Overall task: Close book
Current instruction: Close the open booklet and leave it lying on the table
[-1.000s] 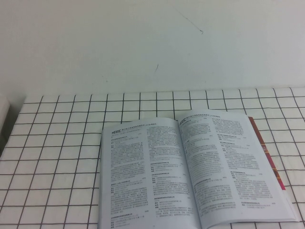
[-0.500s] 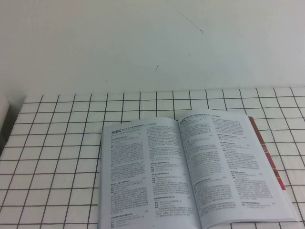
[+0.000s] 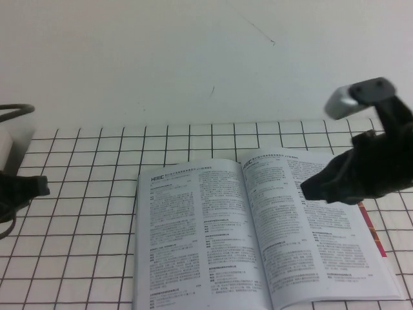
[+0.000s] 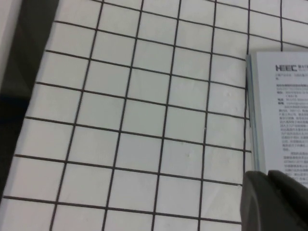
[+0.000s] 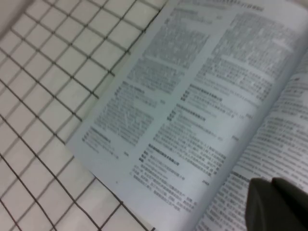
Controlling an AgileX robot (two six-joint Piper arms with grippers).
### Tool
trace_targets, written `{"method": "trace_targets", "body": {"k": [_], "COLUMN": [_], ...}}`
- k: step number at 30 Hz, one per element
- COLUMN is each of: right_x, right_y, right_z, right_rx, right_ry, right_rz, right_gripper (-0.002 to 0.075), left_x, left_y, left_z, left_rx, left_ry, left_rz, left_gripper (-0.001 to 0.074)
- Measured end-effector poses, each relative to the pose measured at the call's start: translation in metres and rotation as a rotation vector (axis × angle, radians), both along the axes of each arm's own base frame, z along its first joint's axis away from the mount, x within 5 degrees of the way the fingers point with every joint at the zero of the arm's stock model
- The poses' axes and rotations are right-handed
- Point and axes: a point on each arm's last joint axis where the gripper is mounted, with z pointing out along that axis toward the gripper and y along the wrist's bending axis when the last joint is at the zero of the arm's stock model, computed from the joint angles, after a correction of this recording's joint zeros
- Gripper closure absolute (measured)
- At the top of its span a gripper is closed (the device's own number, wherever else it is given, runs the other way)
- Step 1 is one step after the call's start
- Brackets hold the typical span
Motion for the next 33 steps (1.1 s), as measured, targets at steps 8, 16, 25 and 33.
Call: {"method": "trace_targets", "body": {"k": [8, 16, 25, 33], "right_x": [0.067, 0.093, 0.098, 0.098], "right_y": [0.049, 0.058, 0.058, 0.058], "right_z": [-0.068, -0.106, -0.133, -0.138], "right_rx": [-0.42, -0.531, -0.585, -0.595], "right_ry": [0.145, 0.203, 0.244, 0.251], "right_rz": [0.13, 0.126, 0.146, 0.15], "right_gripper": [0.0729, 0.0729, 0.0729, 0.0729], "left_x": [0.006, 0.018, 0.044, 0.07], "left_y": [-0.015, -0.018, -0.029, -0.033], "left_z": [-0.011, -0.026, -0.066, -0.11], "left_rx": [-0.102, -0.128, -0.194, -0.191], "left_ry": [0.066, 0.128, 0.267, 0.314], "left_rz": [-0.119, -0.143, -0.225, -0.245], "left_gripper": [0.0738, 0.0738, 0.0738, 0.0738]}}
